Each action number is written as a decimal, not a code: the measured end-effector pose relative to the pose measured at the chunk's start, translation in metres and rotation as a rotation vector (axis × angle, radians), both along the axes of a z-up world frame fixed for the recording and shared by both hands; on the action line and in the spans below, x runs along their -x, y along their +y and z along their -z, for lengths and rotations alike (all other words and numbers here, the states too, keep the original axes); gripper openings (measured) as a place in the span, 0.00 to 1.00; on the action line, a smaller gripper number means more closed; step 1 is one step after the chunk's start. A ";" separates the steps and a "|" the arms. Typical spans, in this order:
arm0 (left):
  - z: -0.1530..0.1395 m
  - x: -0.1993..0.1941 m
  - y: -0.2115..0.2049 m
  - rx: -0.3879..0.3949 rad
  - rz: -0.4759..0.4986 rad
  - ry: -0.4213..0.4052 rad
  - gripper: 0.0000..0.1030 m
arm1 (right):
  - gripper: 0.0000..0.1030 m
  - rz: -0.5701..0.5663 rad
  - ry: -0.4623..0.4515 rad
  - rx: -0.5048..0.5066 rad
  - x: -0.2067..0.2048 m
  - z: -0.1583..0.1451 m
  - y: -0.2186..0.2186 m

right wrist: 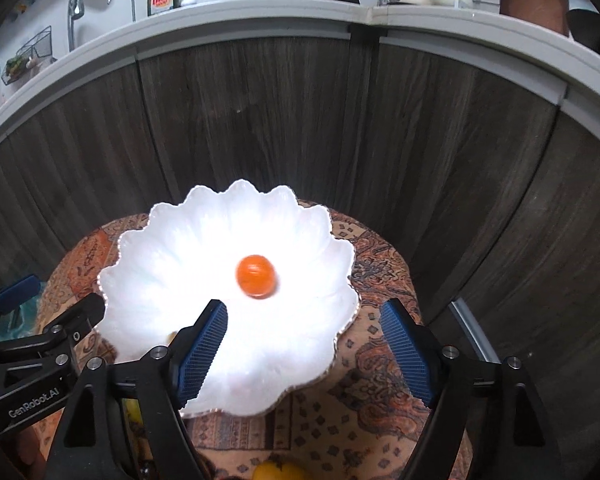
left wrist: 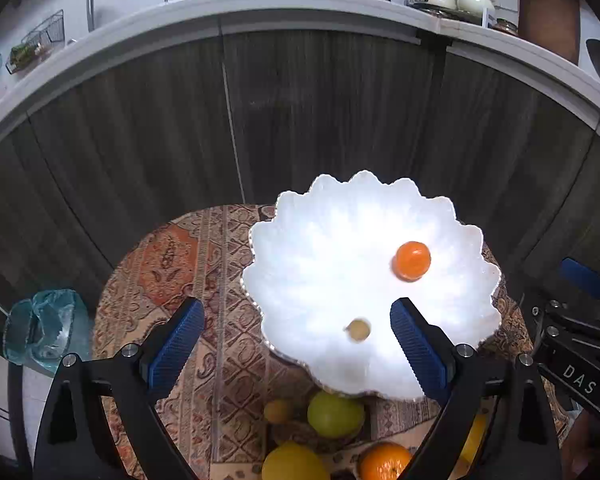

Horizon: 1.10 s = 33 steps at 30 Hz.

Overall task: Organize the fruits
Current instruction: 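Withdraw both tools from the bowl back toward the remaining fruits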

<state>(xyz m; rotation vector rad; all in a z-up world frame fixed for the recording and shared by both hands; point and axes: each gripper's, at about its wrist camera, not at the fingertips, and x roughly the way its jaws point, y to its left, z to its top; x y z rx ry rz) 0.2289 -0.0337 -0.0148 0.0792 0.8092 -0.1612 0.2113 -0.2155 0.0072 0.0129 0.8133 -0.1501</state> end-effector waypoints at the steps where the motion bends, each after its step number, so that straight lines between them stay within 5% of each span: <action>1: -0.003 0.004 0.001 -0.002 -0.001 -0.004 0.92 | 0.78 0.000 -0.008 0.004 0.006 -0.004 0.001; 13: -0.019 0.045 0.011 -0.017 -0.024 -0.019 0.92 | 0.77 -0.021 -0.050 0.018 0.046 -0.027 0.008; 33: -0.002 0.097 0.021 -0.050 -0.032 -0.025 0.92 | 0.78 -0.040 -0.009 0.017 0.090 -0.011 0.019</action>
